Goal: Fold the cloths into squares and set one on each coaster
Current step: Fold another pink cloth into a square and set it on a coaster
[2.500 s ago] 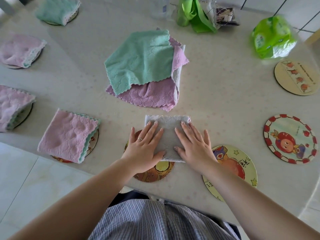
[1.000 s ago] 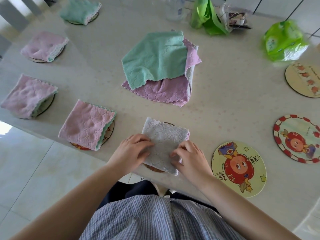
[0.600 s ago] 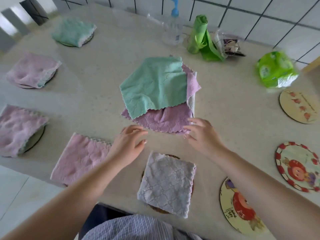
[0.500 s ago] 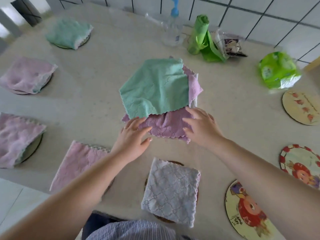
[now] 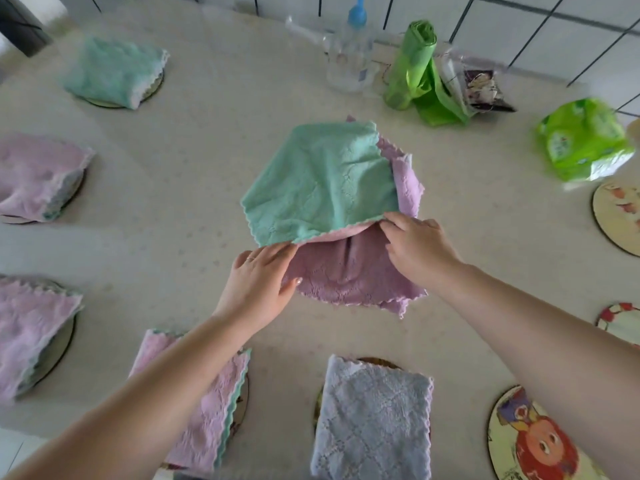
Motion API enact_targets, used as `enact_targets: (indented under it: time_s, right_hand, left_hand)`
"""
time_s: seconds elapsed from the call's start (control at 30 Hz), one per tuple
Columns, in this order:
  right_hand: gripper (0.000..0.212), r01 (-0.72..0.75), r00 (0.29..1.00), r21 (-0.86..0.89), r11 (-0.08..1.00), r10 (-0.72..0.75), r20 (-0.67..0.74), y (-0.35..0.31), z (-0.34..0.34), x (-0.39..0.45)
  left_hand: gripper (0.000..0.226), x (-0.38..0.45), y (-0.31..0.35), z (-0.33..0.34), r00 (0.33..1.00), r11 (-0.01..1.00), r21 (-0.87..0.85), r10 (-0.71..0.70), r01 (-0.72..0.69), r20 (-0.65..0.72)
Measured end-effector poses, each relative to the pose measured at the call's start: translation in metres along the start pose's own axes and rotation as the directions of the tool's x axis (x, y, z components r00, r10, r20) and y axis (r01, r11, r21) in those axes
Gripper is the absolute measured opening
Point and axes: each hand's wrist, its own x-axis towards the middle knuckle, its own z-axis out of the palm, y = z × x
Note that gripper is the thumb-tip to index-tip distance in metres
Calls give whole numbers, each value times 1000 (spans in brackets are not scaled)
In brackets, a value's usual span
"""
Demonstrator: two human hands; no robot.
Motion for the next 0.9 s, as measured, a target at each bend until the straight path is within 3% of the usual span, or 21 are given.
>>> enact_targets:
  time_s: [0.17,0.33,0.53,0.7,0.77,0.9]
  right_hand:
    - [39,-53,992,277,960,81,-94,-2,-24,9]
    - [32,8,945,326,945,99,-311,5,-63,18]
    - [26,141,849,390,910,91,-520,20,-113,9]
    - [13,120,803,346,930,114,-585,57,-143,-24]
    - [16,91,795,329,940,130,-592,77,-149,-43]
    - [26,108,812,404,908,154,-563,120,-159,-90]
  left_hand:
    - [32,20,0,-22,964,942,-303,-201,143,-172]
    - [30,42,7,-68,893,844,-476,-389,246,-228]
    - [23,56,20,-118,880,943,-318,-229,95,-417]
    - [13,47,66,-143,825,965,-261,-172,31,-538]
    - [11,41,89,-146,805,960,-280,-185,25,-563]
    - [8,32,147,-143,766,881,-469,-342,60,-544]
